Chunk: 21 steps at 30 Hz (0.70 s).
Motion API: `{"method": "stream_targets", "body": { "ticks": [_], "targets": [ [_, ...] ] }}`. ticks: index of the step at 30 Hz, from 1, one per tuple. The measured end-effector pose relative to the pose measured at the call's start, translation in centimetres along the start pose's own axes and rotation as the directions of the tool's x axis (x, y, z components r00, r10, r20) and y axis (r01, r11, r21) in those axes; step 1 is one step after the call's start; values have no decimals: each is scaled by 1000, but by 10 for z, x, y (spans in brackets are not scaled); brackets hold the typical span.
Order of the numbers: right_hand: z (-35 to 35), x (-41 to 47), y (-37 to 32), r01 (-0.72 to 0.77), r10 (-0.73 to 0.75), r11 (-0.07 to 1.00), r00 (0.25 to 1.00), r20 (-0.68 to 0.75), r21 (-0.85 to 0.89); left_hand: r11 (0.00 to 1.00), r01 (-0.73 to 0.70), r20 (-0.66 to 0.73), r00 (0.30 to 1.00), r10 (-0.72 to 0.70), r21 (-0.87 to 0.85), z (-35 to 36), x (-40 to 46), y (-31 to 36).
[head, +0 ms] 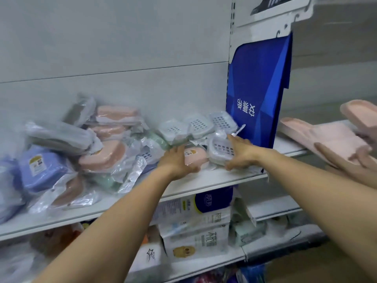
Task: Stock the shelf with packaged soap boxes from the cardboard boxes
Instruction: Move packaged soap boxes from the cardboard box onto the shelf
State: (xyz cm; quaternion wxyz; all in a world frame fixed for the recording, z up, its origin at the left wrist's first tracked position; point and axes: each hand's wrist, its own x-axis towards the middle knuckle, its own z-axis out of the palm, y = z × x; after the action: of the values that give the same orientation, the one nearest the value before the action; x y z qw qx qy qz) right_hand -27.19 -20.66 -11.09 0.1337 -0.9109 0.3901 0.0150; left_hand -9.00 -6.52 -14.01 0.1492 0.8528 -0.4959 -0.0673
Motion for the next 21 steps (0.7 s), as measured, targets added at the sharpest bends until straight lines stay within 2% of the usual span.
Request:
{"method": "stream_targets", "body": {
  "ticks": [3, 5, 9, 13, 16, 21],
  "targets": [
    [2, 0, -1, -35, 34, 997, 999, -20, -72, 984, 37, -17, 999, -35, 172, 2, 3, -1],
    [4, -3, -1, -38, 30, 993, 997, -68, -113, 975, 56, -33, 998, -50, 213, 2, 0, -1],
    [6, -22, -9, -78, 65, 994, 986, -153, -79, 986, 90, -48, 995, -84, 140, 0, -23, 2],
    [0, -65, -36, -99, 105, 995, 948, -300, 34, 997, 74, -201, 977, -74, -5, -16, -70, 0],
    [1, -108, -73, -15, 85, 983, 921, -379, 184, 992, 65, -338, 936, -98, -108, -34, -122, -13],
    [27, -188, -166, 251, -39, 894, 869, -493, 372, 977, 60, -517, 841, -160, -204, -66, -238, -73]
  ]
}}
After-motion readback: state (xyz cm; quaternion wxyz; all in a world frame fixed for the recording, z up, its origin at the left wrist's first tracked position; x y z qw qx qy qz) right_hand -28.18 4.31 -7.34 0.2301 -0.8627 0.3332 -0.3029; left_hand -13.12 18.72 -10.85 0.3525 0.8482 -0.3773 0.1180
